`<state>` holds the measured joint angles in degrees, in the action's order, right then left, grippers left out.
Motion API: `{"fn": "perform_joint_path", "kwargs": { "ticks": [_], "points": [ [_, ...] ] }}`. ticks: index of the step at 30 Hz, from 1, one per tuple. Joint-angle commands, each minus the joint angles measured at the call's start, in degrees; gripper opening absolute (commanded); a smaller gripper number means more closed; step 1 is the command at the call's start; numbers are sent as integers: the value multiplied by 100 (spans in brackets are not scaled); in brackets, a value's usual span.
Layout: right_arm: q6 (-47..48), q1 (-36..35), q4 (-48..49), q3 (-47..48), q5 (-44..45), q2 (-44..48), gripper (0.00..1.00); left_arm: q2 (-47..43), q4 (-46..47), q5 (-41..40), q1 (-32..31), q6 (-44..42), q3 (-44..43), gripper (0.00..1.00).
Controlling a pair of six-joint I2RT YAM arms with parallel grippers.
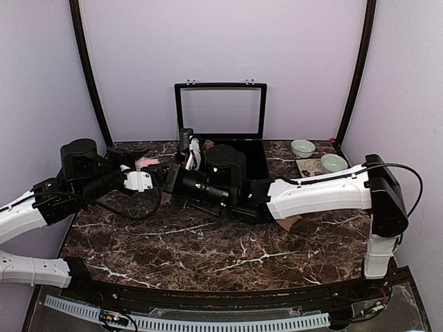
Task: Roll the socks
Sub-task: Roll the sock.
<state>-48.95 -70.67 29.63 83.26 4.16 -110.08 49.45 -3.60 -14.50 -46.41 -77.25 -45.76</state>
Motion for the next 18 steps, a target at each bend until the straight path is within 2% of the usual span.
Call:
{"fn": "perform_joint_path", "kwargs": {
  "ticks": [1,2,3,5,7,8,10,12,15,18],
  "points": [
    [-620,226,-108,-334,-273,-10,0,-138,139,285,-80,-575,5,44],
    [-613,245,-31,-408,-286,33,0,-138,-70,367,-72,-359,-100,44],
    [-586,259,28,-472,-307,100,5,-114,-437,513,-70,-78,-289,44],
    [-272,289,163,-629,-395,224,32,21,-1544,1024,-66,705,-799,44],
    [320,300,677,-916,-638,412,46,266,-2706,1831,-37,1567,-1319,40],
    [648,293,898,-1082,-771,542,50,369,-3191,2229,-35,1904,-1533,33],
    [1391,281,1214,-1442,-1055,834,50,634,-4101,3223,4,2443,-1936,23],
    [2204,257,1265,-1871,-1254,1210,51,1011,-4923,4044,48,2832,-2369,1],
    [3111,198,1396,-2553,-1437,1803,52,1551,-5832,5060,168,3124,-2876,0],
    [3921,95,1399,-2921,-1581,2372,53,1826,-6046,5632,301,3320,-3104,0]
  ]
}}
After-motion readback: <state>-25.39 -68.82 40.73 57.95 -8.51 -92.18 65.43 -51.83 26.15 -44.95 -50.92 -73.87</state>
